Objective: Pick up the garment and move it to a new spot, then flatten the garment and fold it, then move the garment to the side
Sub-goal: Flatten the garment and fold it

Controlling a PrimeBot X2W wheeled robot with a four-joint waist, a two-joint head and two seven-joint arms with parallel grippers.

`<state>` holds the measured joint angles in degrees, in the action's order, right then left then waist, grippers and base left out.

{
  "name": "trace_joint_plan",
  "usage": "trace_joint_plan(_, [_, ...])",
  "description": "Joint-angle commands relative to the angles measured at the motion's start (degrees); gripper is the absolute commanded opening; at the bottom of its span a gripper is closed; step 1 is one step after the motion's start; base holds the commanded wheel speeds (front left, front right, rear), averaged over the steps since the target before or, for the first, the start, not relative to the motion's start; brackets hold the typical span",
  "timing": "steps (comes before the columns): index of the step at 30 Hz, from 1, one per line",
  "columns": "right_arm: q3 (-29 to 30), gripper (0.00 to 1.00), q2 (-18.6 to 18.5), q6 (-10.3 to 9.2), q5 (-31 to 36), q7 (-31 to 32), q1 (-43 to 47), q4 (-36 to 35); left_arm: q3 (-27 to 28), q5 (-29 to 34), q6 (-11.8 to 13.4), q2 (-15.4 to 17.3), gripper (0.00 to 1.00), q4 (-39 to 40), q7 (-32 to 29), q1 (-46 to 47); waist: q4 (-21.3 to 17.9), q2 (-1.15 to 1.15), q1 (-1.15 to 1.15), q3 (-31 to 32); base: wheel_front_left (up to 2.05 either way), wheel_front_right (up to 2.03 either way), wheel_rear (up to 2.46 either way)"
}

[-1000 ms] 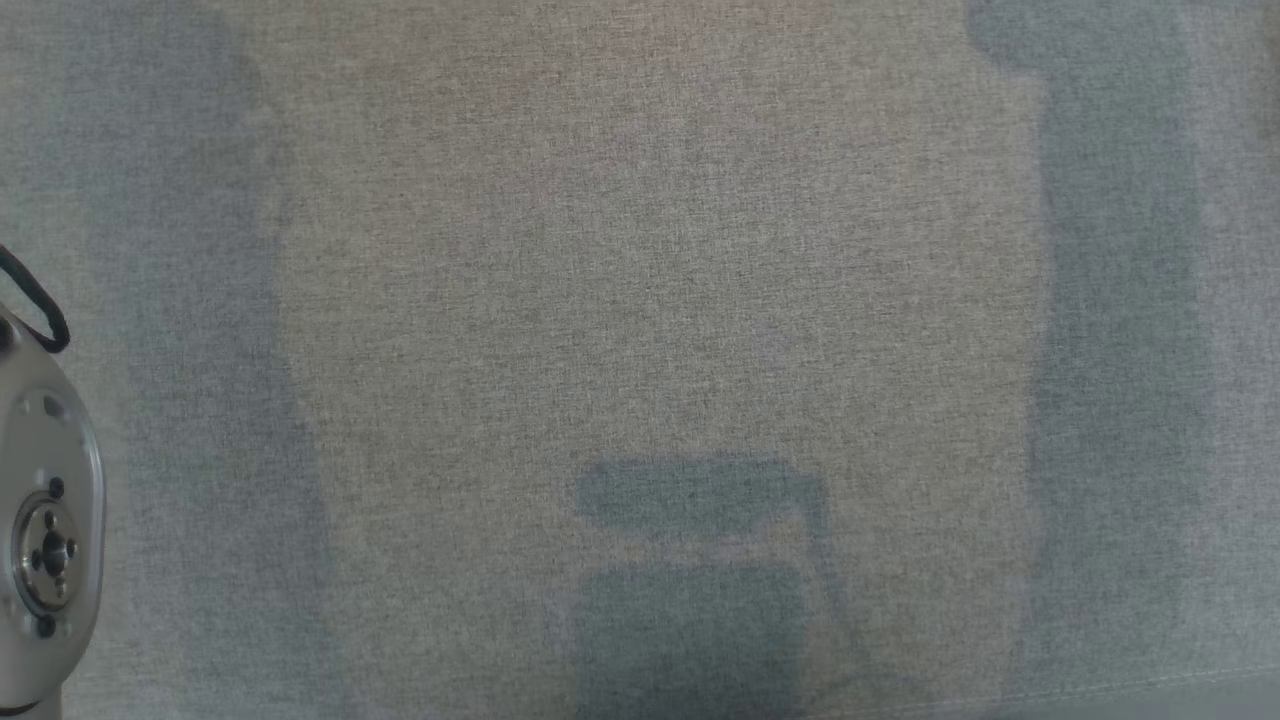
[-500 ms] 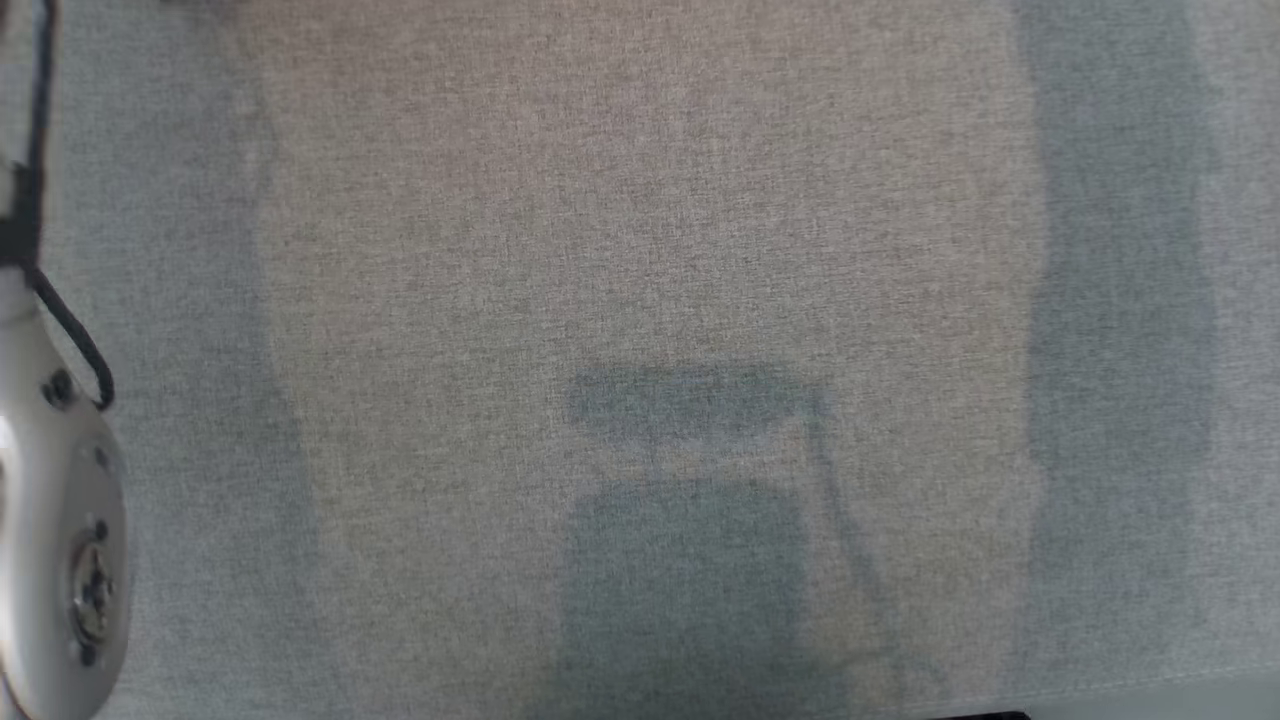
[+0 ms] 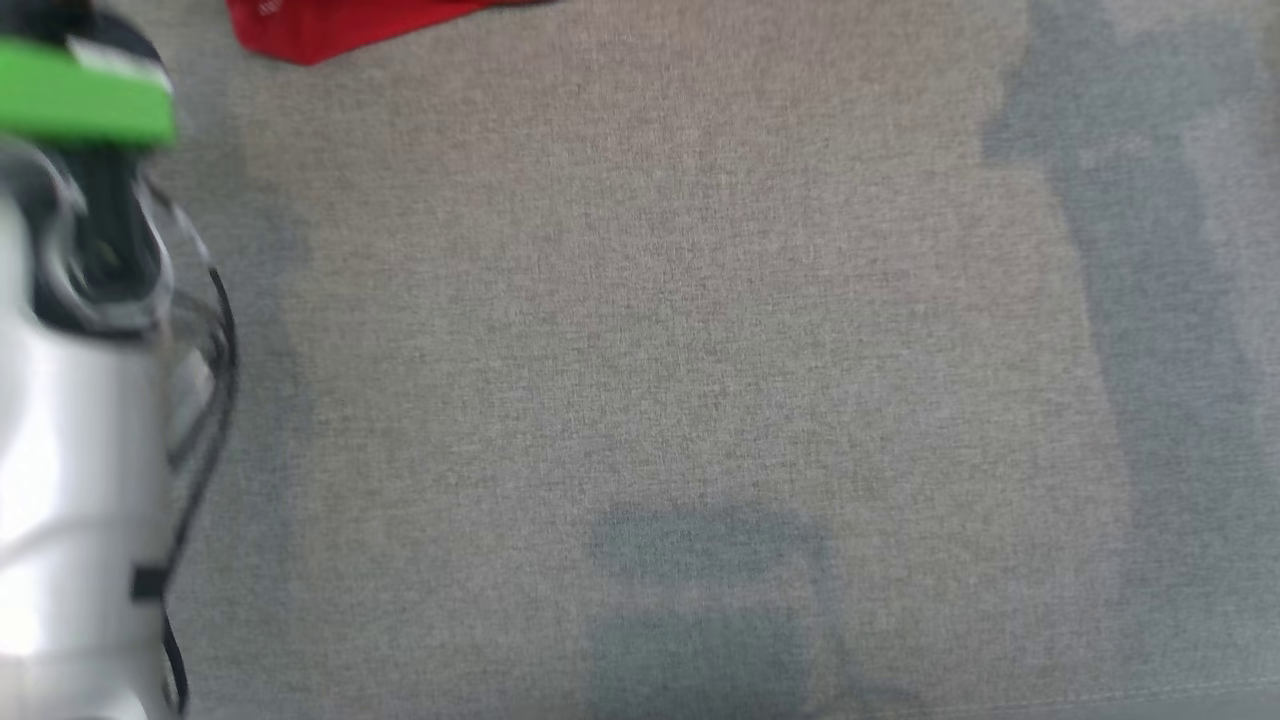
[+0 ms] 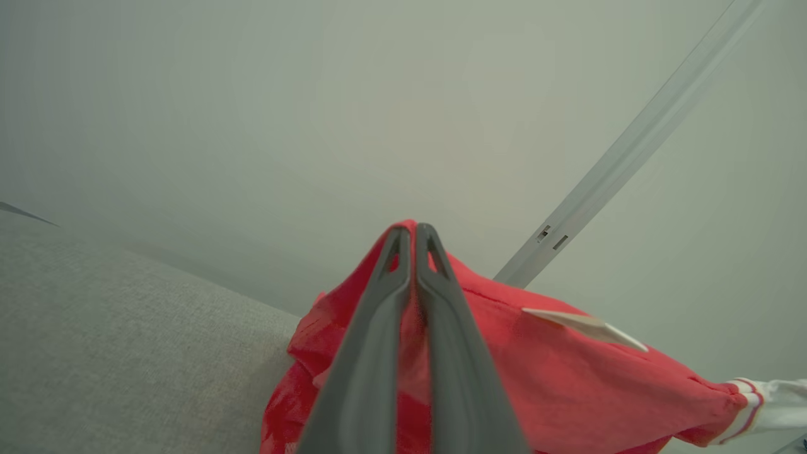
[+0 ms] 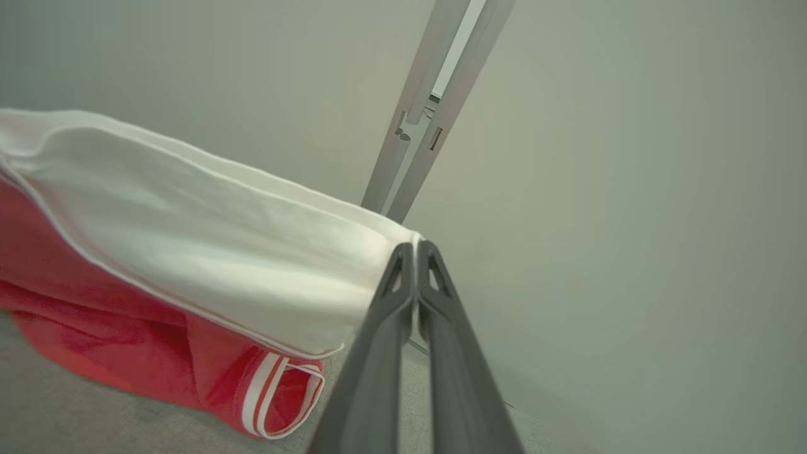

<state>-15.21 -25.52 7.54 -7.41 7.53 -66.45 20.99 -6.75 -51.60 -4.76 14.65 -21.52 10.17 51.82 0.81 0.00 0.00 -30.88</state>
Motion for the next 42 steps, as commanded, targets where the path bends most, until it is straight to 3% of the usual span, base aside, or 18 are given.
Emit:
trace_joint_plan(1, [-0.66,0.0,-1.39,-0.1,-1.66,2.03,4.14,-2.78,0.03,-0.49,0.86,-0.29,0.0,0.85,0.06,-3.47,0.59,0.0,0.0,5.04,0.0,0.0,0.0])
trace_joint_plan(9, [2.25,0.0,-8.63,-0.11,-9.09,18.6,30.45,-22.09,-2.19,-0.83,5.52,-2.68,0.0,5.53,-1.75,-23.49,2.33,0.0,0.0,13.36,0.0,0.0,0.0])
trace_joint_plan(16, [3.8,0.0,-9.86,-0.1,-14.37,31.26,48.03,-32.89,-5.06,-0.24,8.25,-3.61,0.0,7.65,-3.41,-34.89,2.31,0.0,0.0,18.81,0.0,0.0,0.0])
trace_joint_plan(28, [6.56,0.0,-6.32,-0.08,-18.59,39.28,66.53,-38.18,-9.67,5.23,13.27,0.05,0.0,10.81,-5.5,-48.83,1.85,0.0,0.0,25.54,0.0,0.0,0.0])
trace_joint_plan(38, [9.82,0.0,-2.92,-0.07,-22.23,43.77,77.0,-41.8,-11.11,7.58,17.52,2.39,0.0,14.17,-6.5,-57.89,2.27,0.0,0.0,27.7,0.0,0.0,0.0])
trace_joint_plan(42, [10.6,0.0,-2.11,-0.07,-23.25,45.09,78.87,-44.0,-11.64,8.17,18.07,3.43,0.0,15.79,-7.32,-59.16,2.52,0.0,0.0,27.5,0.0,0.0,0.0])
